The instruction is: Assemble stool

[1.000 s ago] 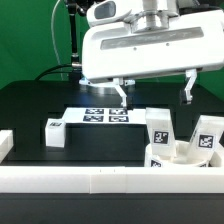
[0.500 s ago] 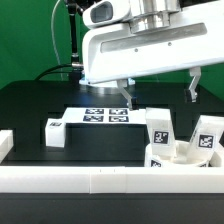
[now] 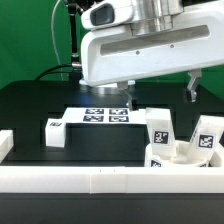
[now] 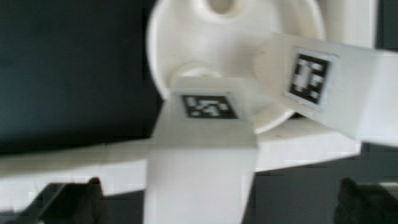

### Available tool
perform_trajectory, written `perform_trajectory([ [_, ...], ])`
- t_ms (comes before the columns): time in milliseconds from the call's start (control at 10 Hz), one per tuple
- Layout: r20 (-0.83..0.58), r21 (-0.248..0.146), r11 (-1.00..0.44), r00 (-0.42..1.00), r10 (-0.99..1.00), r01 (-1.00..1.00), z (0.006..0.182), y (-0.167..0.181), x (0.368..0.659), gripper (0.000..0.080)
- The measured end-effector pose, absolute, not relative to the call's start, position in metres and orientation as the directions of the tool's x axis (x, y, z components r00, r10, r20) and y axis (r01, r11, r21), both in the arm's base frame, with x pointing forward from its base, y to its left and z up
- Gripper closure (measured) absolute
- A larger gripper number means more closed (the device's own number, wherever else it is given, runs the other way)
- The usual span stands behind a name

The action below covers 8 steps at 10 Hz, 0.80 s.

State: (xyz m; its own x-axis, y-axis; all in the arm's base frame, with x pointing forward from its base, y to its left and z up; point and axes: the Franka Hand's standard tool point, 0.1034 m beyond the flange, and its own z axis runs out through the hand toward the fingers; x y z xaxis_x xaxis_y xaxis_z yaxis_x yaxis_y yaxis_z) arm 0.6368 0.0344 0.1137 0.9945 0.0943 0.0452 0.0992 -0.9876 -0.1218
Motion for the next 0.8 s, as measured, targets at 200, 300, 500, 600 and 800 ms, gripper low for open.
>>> perform_trajectory([
  [200,0.057,-0.088,-0.955,0.959,0.278,0.282,0.114,0.04,0.638,0.015],
  [300,0.061,-0.083,-0.938,0.941,0.334,0.338,0.113,0.038,0.637,0.015],
  [500,0.069,-0.071,-0.877,0.88,0.47,0.475,0.112,0.037,0.637,0.015],
  [600,0.067,-0.054,-0.8,0.801,0.595,0.598,0.109,0.042,0.639,0.015],
  [800,0.057,-0.041,-0.613,0.614,0.787,0.789,0.101,0.046,0.645,0.015],
])
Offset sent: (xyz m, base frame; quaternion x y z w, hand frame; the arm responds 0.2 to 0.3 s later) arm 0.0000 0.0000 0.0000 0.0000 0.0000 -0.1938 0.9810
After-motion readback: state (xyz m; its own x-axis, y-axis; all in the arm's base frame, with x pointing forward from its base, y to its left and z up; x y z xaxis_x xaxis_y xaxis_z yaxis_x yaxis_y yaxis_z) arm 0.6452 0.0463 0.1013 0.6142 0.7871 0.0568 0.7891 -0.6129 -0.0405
